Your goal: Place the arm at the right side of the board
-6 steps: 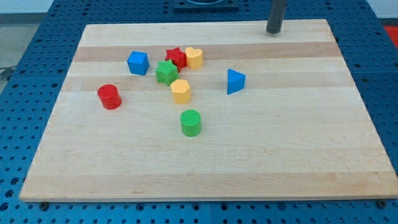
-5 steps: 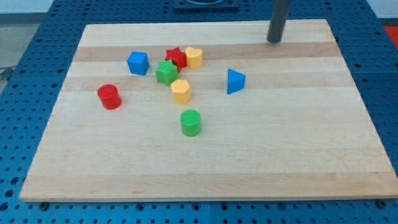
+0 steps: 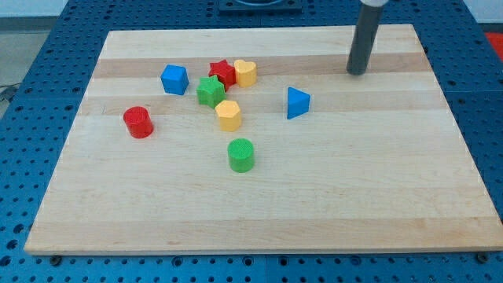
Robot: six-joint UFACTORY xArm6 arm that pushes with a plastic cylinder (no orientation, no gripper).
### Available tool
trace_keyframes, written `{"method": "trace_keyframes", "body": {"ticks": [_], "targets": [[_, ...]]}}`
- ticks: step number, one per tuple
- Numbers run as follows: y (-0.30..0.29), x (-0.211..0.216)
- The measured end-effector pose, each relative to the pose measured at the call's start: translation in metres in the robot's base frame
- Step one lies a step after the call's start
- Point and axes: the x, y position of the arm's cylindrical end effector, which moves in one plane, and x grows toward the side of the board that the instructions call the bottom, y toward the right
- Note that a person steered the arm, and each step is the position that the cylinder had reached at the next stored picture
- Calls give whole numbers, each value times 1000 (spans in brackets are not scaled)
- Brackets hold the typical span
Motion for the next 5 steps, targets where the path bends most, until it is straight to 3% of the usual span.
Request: {"method": "trace_keyframes", "body": {"ticks": [1, 2, 3, 4, 5], "targets": [[6, -20], [85, -10], [97, -11], [2, -24], [-27, -25]]}}
